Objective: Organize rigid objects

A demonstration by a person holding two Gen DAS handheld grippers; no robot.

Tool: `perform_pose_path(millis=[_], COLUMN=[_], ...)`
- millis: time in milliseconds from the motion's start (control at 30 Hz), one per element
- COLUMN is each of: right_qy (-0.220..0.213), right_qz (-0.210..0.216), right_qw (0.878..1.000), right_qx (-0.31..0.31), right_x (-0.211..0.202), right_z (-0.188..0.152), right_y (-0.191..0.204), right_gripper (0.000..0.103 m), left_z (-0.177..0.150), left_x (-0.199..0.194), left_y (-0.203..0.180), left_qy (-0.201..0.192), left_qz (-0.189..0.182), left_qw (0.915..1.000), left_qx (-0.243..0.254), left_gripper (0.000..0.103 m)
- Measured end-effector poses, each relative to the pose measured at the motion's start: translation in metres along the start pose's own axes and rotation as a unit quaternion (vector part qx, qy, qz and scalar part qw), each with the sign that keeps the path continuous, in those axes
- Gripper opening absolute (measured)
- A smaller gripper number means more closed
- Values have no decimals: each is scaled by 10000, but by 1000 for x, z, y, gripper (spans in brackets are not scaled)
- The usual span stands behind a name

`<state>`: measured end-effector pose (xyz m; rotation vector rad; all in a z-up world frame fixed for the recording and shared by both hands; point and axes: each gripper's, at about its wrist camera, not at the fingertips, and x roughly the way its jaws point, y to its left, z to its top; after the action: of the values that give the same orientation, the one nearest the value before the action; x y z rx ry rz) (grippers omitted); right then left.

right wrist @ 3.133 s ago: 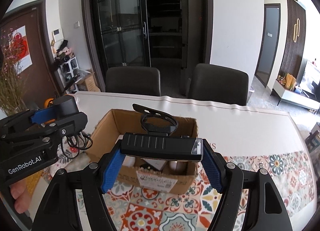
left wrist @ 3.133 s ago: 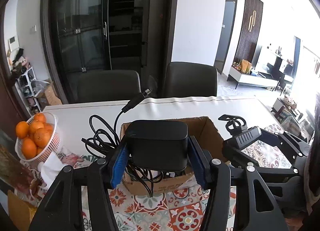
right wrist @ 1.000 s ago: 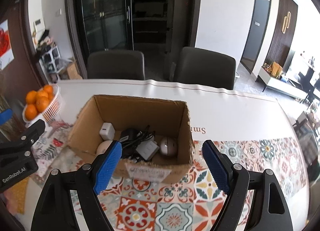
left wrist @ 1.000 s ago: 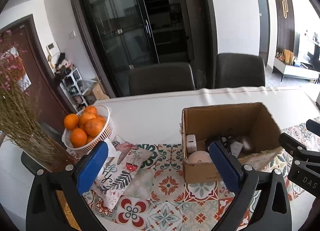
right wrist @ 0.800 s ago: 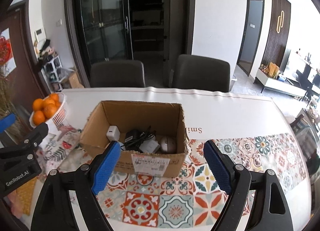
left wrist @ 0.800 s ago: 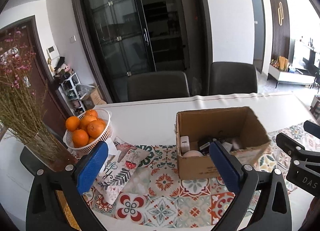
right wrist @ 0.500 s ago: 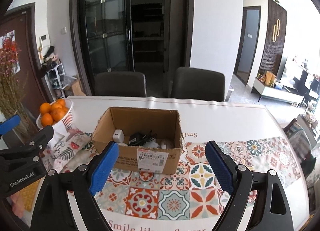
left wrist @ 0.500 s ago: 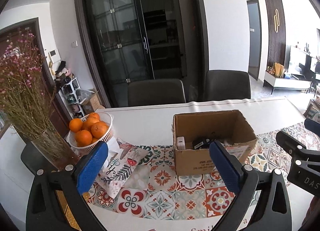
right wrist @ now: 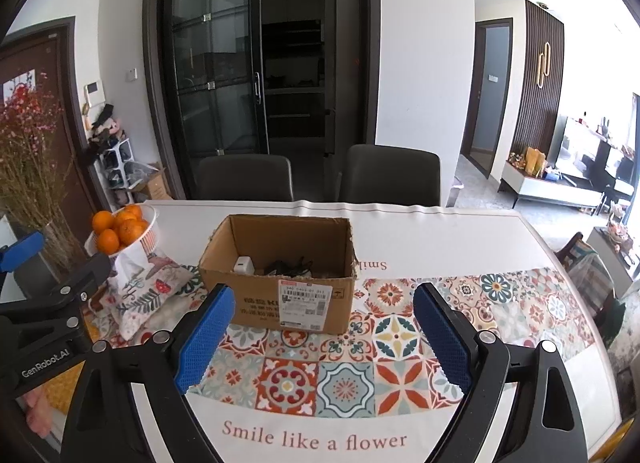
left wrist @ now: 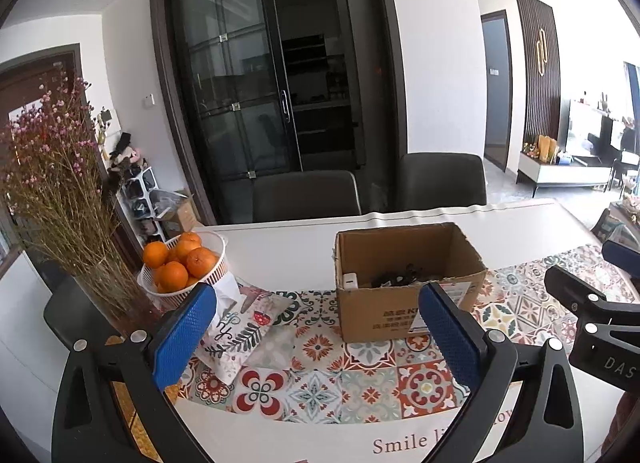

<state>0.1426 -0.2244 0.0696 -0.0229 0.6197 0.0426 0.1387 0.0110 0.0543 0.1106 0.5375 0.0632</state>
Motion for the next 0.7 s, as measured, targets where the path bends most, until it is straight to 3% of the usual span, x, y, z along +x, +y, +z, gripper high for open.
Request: perform_pose_path(millis=[700], right_qy=[-141], right_qz=[91], right_qw=[9999], right_qx=[15], right_x=[-21], right_z=[0], right_y=[-4], right_gripper=[91], left_z=[0], left_x=[-25], left_y=[-4], left_qy=[-205], left_qz=[-15], left_qw=[9998], left_qx=[-30], left_gripper=[103])
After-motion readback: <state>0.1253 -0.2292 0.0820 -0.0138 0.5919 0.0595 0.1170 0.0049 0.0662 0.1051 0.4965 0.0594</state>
